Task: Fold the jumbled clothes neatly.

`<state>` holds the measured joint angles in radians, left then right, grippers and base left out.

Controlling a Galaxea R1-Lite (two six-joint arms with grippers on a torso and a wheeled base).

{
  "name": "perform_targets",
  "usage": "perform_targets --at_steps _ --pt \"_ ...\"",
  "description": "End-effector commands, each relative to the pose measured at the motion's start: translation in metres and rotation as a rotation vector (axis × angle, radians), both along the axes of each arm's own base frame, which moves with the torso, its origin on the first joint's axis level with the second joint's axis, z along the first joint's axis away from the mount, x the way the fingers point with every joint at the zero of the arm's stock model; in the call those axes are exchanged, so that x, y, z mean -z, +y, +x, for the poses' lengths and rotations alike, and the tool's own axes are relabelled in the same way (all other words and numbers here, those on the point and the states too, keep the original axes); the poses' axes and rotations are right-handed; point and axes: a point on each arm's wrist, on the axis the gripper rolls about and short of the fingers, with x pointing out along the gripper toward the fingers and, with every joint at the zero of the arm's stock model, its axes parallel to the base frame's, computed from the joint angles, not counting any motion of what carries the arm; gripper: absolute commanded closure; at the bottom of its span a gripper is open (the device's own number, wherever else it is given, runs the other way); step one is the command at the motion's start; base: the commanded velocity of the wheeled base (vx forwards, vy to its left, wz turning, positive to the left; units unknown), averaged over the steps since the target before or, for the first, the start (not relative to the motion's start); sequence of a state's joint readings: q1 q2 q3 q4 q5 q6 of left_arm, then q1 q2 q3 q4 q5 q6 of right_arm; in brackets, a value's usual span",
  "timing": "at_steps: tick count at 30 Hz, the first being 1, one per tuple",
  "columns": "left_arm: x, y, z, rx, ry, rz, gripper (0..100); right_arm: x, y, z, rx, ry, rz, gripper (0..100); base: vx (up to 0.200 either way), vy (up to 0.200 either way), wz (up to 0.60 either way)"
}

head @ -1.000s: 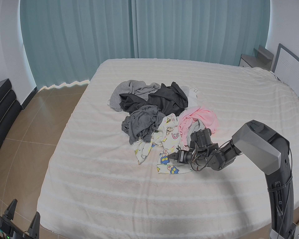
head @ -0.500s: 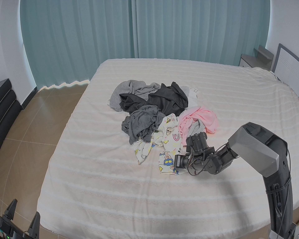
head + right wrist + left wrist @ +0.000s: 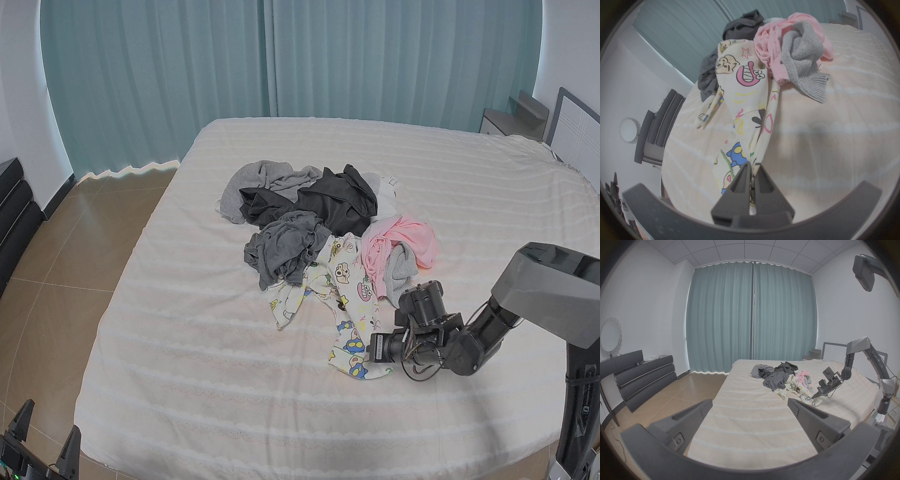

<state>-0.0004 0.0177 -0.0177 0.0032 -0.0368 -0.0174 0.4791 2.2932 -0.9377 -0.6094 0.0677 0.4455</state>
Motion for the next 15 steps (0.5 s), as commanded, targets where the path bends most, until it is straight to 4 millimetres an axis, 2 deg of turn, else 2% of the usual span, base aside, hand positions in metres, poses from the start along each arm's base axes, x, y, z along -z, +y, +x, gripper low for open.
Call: perform_targets --at_steps 1,2,3,6,12,13,15 --pt "0.005 0.000 0.000 0.000 0.000 0.010 0 -0.047 -0.011 -0.069 -0.074 -0.093 0.072 100 0.000 0.000 0.00" --pt "0.005 0.000 0.000 0.000 0.000 0.010 0 -0.048 -0.012 -0.071 -0.077 -0.097 0.075 100 0.000 0.000 0.00" --pt "0.005 0.000 0.000 0.000 0.000 0.010 0 -0.052 -0.014 -0.085 -0.091 -0.111 0.089 100 0.000 0.000 0.00" --pt "0.005 0.000 0.000 0.007 -0.001 0.014 0 -0.066 -0.019 -0.105 -0.106 -0.161 0.153 100 0.000 0.000 0.00" --pt "0.005 0.000 0.000 0.007 -0.005 0.043 0 -0.099 -0.031 -0.130 -0.123 -0.271 0.233 100 0.000 0.000 0.00" --pt "0.001 0.000 -0.001 0.008 -0.031 0.034 0 -0.108 -0.033 -0.136 -0.133 -0.296 0.253 100 0.000 0.000 0.00" --pt "-0.043 0.000 -0.014 0.035 -0.207 -0.060 0 -0.121 -0.037 -0.144 -0.155 -0.332 0.288 100 0.000 0.000 0.00"
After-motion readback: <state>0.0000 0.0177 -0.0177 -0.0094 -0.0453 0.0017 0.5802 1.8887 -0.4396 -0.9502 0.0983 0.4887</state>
